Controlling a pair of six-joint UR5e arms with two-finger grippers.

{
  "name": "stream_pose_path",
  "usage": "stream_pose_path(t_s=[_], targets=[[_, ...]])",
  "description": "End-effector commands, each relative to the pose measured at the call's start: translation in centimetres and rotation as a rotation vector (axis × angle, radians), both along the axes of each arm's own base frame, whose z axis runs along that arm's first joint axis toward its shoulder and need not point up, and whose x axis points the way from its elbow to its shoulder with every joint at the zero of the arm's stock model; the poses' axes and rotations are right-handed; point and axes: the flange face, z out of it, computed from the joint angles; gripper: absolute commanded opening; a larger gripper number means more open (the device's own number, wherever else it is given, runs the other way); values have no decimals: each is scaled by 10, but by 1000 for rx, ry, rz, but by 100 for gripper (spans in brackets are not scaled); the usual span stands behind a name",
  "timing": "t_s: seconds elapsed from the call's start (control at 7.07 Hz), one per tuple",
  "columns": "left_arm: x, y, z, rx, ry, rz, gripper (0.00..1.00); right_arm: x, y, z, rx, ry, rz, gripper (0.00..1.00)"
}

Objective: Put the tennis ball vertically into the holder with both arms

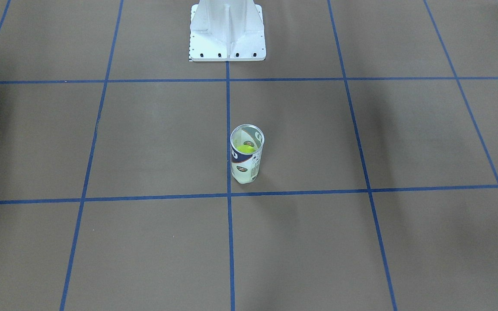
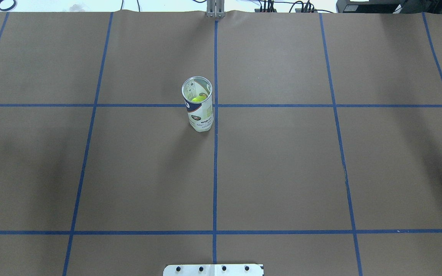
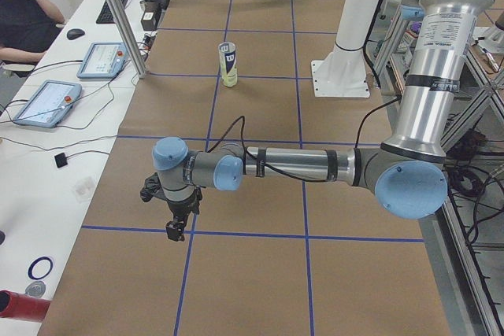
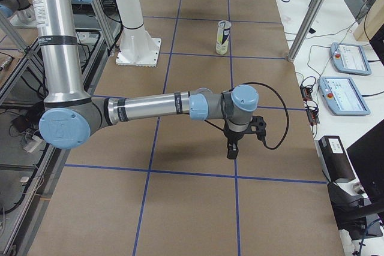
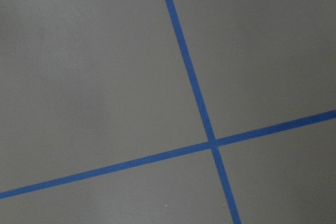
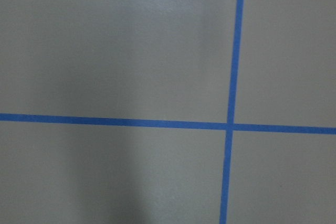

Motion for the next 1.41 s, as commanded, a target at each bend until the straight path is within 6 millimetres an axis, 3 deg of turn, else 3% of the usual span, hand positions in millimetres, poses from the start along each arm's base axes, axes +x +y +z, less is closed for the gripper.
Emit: stream_pose_path(t_s=[0.0,0.14,0.28,0.42,0.85,1.27], targets=[[-37,15,-5,-37,127,-67,100,14,36,34,-41,-68,-3,99],[-46,27,-26,-30,154,-86,100,14,42,40,-50,-68,-5,99],[-46,54,-42,-42,151,-88,100,16,43,36,-39,-67,-2,99],[-45,60,-58,-62,149,-87,100,22,41,32,-8,-66,7,99],[-46,63,-37,-102,88,-89,100,36,55,37,-19,-124,50,99],[-46,63,-37,-99,87,-88,100,37,52,31,-9,-143,56,99]])
